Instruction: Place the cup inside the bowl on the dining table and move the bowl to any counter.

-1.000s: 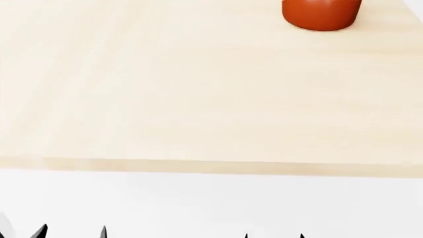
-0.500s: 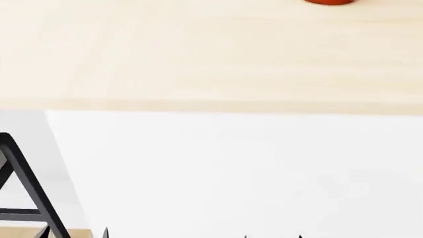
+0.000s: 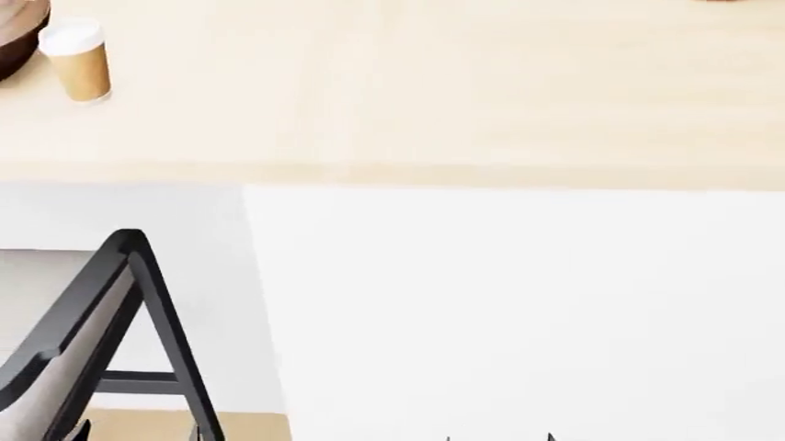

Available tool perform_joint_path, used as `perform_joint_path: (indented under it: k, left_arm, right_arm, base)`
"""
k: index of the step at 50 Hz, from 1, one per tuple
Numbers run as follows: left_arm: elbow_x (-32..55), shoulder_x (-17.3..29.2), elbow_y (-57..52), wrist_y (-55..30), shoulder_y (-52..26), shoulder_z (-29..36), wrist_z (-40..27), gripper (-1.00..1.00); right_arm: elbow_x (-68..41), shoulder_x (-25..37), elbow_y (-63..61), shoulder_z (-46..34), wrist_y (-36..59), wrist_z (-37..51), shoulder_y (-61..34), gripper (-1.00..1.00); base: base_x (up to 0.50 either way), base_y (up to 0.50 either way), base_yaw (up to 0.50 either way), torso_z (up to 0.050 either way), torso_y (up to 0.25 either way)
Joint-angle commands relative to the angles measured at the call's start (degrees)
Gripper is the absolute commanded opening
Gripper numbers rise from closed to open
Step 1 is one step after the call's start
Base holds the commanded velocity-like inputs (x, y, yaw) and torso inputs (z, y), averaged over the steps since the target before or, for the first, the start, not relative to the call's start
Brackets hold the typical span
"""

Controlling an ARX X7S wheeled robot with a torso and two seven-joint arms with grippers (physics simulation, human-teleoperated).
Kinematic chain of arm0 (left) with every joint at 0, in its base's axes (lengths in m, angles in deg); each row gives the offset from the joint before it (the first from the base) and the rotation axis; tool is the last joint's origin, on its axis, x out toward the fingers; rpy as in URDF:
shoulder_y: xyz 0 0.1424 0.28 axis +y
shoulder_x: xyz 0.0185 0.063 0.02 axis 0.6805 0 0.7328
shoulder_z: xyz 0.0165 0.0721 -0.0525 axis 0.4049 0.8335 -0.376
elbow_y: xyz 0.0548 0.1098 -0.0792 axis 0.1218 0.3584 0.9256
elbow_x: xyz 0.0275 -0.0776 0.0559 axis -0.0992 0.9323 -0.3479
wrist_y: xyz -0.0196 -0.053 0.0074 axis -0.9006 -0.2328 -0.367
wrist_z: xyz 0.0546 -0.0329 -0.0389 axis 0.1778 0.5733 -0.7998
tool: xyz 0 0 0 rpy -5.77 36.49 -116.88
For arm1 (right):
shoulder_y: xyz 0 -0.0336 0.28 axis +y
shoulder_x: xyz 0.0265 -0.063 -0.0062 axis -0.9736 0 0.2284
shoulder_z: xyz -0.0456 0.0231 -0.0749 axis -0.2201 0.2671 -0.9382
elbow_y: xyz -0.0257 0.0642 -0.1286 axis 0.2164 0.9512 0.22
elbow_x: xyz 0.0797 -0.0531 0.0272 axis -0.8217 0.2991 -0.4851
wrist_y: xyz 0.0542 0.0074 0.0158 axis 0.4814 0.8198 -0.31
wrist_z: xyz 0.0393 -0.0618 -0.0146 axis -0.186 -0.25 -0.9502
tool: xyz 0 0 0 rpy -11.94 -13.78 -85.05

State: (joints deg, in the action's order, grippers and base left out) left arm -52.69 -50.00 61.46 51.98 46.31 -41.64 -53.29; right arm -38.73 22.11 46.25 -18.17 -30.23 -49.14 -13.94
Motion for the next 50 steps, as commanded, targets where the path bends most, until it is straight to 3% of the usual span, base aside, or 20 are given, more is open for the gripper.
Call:
perform_joint_path:
  k: [1, 21, 50]
  left_arm:
    - [0.3, 0.5, 0.0, -0.2, -0.2, 0.9, -0.7, 1.0]
    - [0.9, 1.2, 0.3, -0.3, -0.5, 2.1, -1.7, 1.0]
    - [2.3, 2.5, 0.7, 0.6, -0.2, 2.9, -2.3, 1.0]
  right_arm:
    - [-0.8, 0.5, 0.0, -0.5, -0.3, 0.6, 0.0, 1.0]
    - [-2.0, 1.2, -0.2, -1.3, -0.4, 1.5, -0.1, 1.0]
    - [-1.5, 2.5, 0.1, -3.1, -0.9, 2.9, -0.5, 1.0]
  base:
    - [-0.34, 0.5, 0.0, 0.0, 0.0]
    - [-0.38, 0.47, 0.0, 0.0, 0.0]
    - [-0.08, 0.5, 0.0, 0.0, 0.0]
